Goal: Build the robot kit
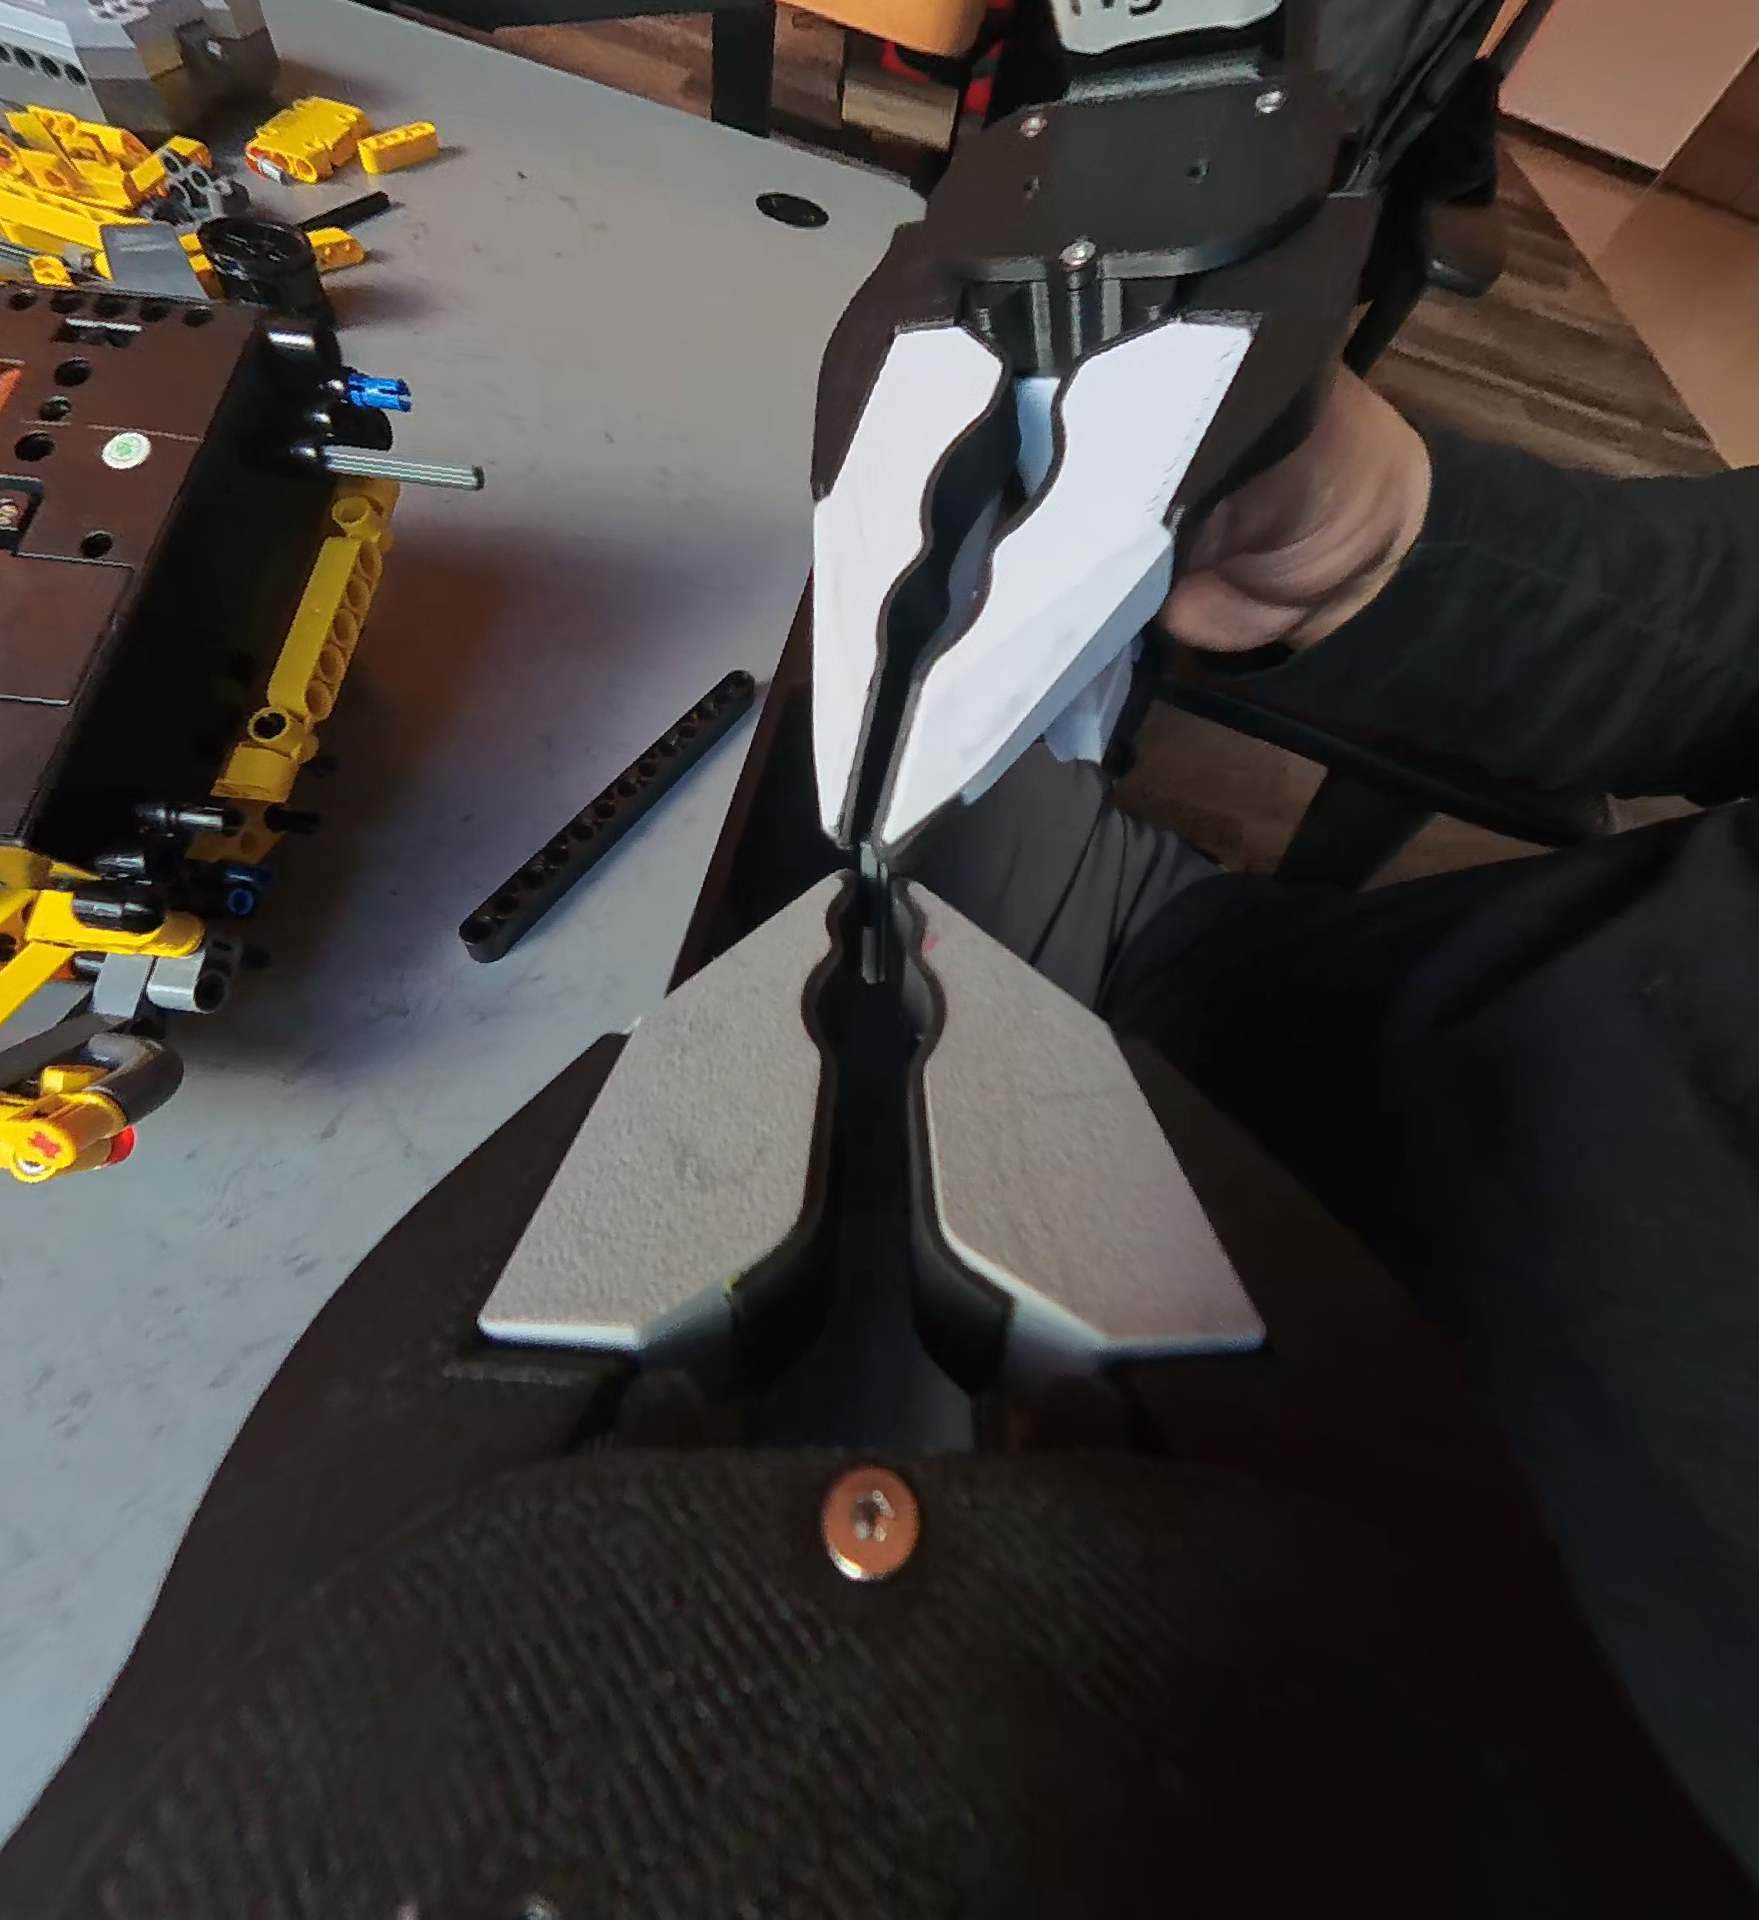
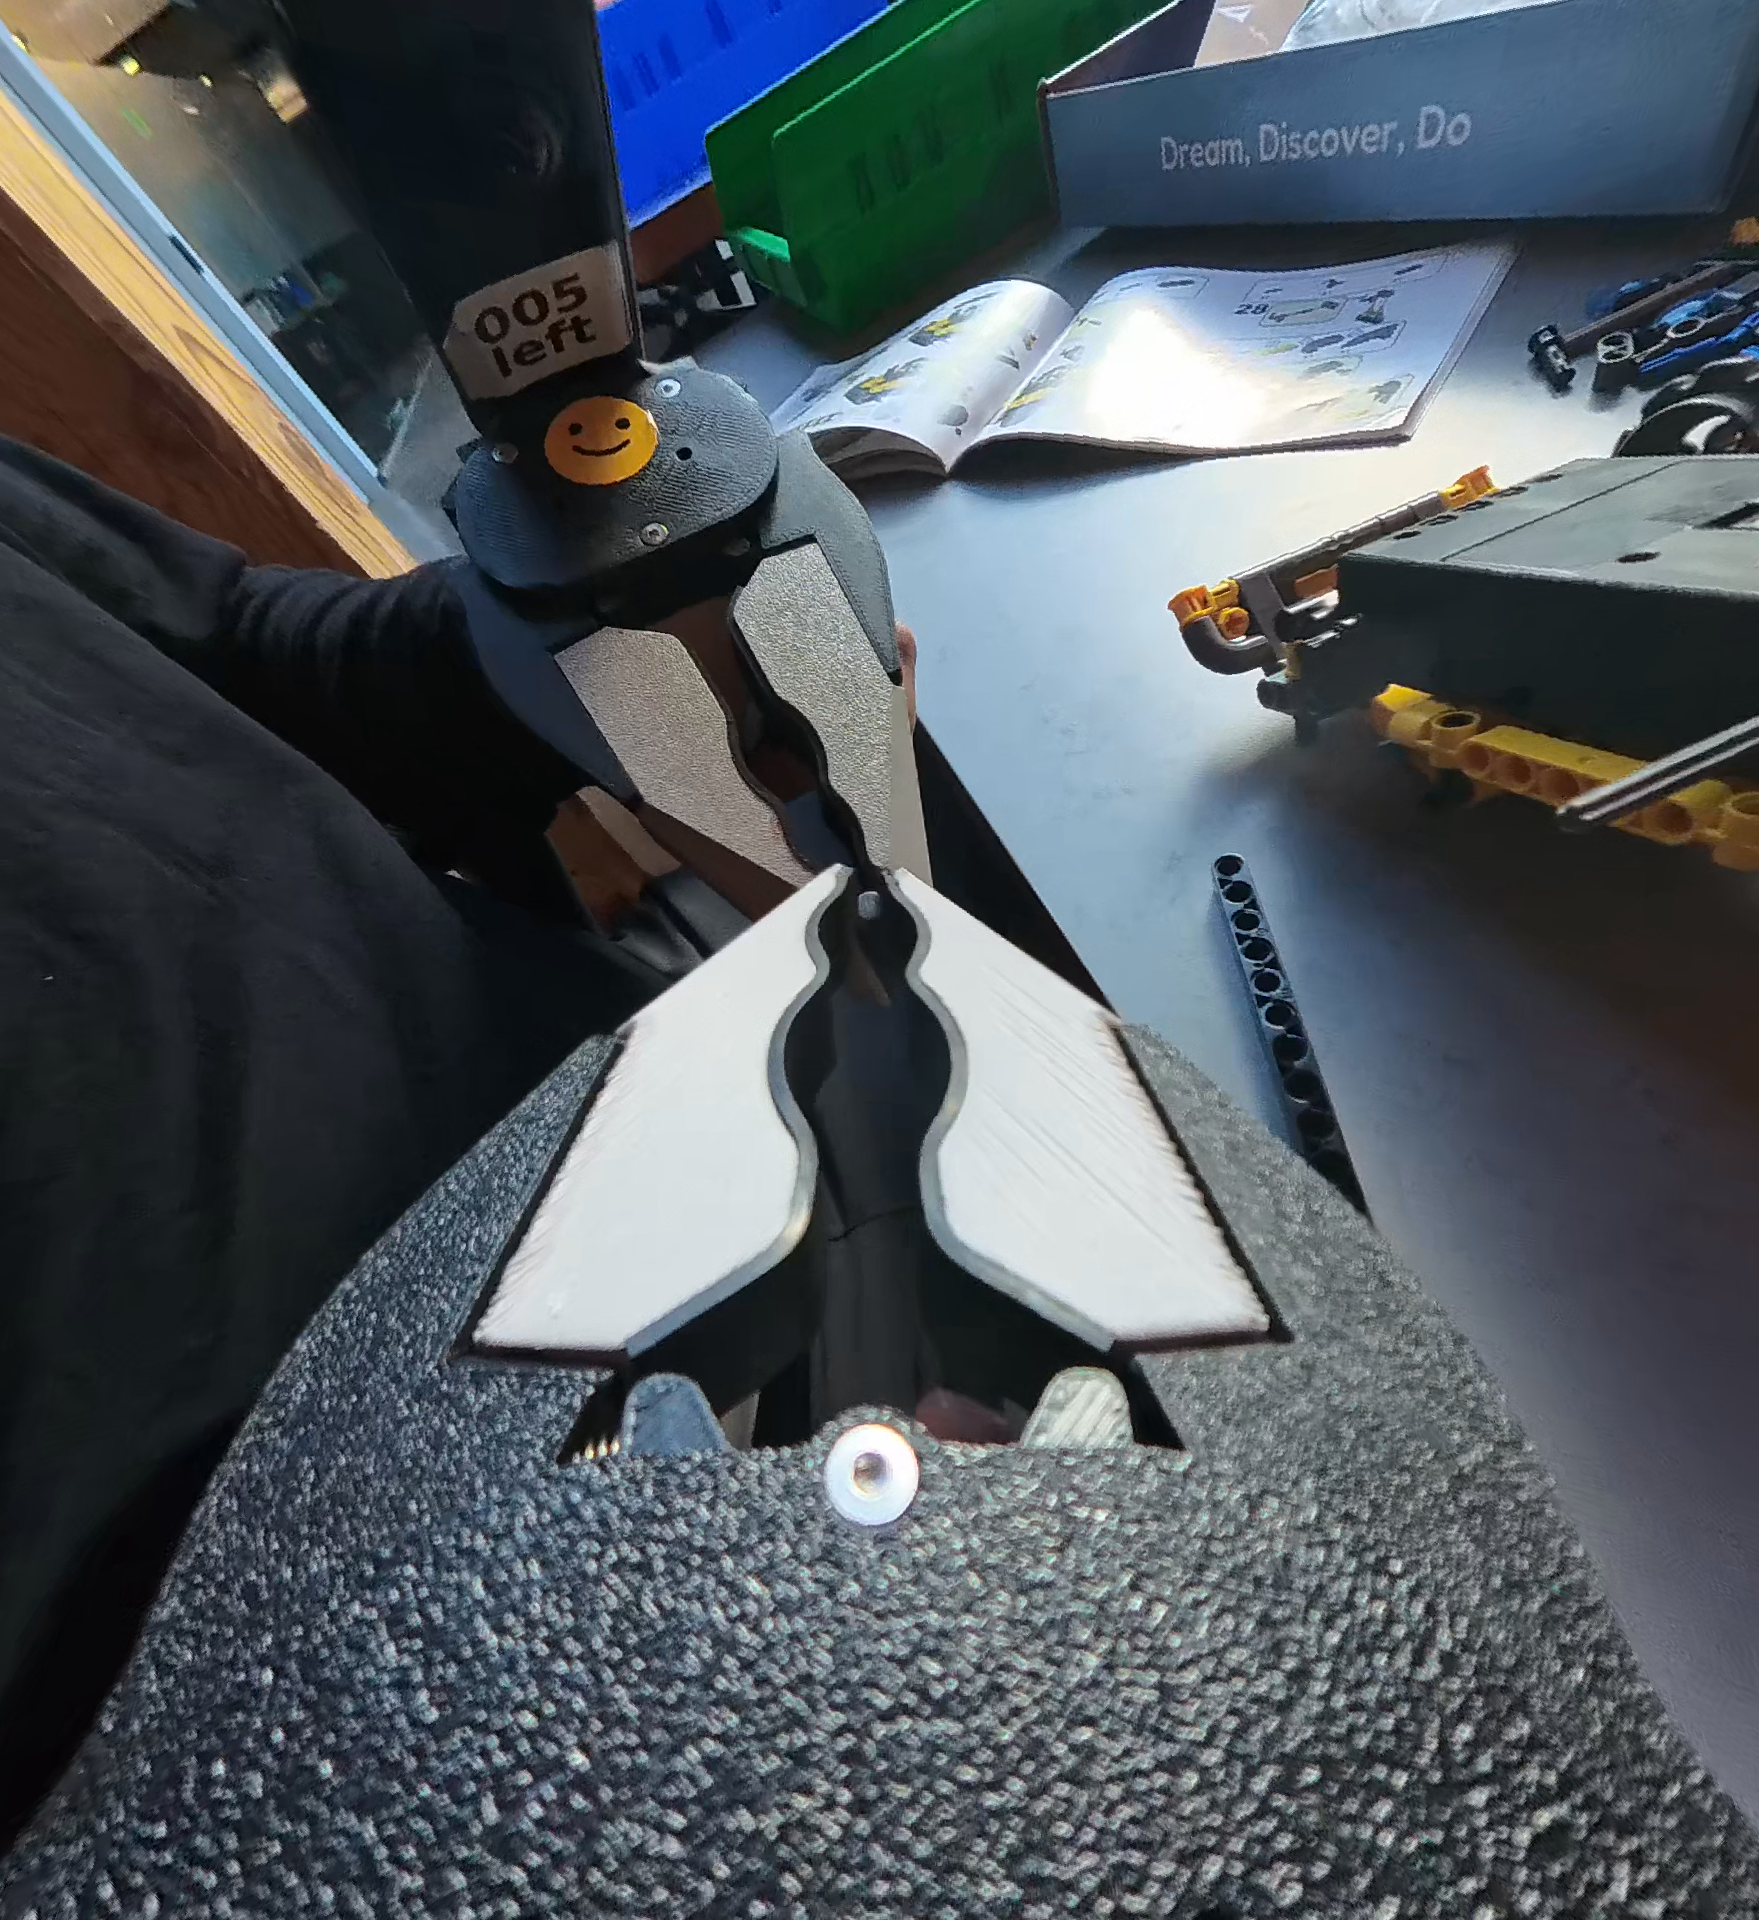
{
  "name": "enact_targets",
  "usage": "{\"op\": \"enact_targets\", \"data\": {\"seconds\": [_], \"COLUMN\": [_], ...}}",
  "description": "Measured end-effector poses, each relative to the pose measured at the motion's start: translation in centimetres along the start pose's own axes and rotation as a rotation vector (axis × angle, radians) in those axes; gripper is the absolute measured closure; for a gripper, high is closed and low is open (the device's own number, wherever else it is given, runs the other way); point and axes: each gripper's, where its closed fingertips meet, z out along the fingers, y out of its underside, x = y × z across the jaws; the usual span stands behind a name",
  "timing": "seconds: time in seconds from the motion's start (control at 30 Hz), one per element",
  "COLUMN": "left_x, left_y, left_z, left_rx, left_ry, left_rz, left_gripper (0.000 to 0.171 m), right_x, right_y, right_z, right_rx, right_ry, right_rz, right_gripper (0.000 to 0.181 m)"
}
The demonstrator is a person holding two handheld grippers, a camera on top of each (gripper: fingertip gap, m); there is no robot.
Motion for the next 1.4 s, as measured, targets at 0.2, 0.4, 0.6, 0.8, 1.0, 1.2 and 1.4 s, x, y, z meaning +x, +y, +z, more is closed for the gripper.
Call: {"op": "enact_targets", "data": {"seconds": [0.2,0.4,0.6,0.8,1.0,1.2,1.4], "left_x": [-0.3,0.0,0.1,0.1,0.2,0.0,0.1], "left_y": [-0.5,-0.7,-0.5,-0.7,-0.7,-0.5,0.1], "left_z": [-0.2,0.1,0.2,0.0,-0.1,-0.4,-1.3], "left_rx": [0.035,0.025,0.015,0.041,0.065,0.084,0.137], "left_ry": [0.001,-0.006,-0.028,-0.021,-0.018,-0.021,-0.008], "left_rz": [-0.032,0.006,0.052,0.018,0.004,0.007,-0.033], "left_gripper": [0.171,0.170,0.171,0.170,0.170,0.170,0.171], "right_x": [0.4,0.4,0.1,-0.3,-0.4,-0.3,-0.6], "right_y": [-1.0,-0.7,-0.1,-0.1,0.0,-0.3,-0.1], "right_z": [-0.8,-1.2,-0.7,-0.6,-0.4,-0.2,0.7], "right_rx": [0.068,0.087,0.053,0.054,0.053,0.074,0.061], "right_ry": [0.016,-0.023,-0.027,-0.058,-0.056,-0.065,-0.061], "right_rz": [0.011,0.070,0.050,0.060,0.054,0.069,0.033], "right_gripper": [0.181,0.176,0.171,0.166,0.171,0.175,0.175]}}
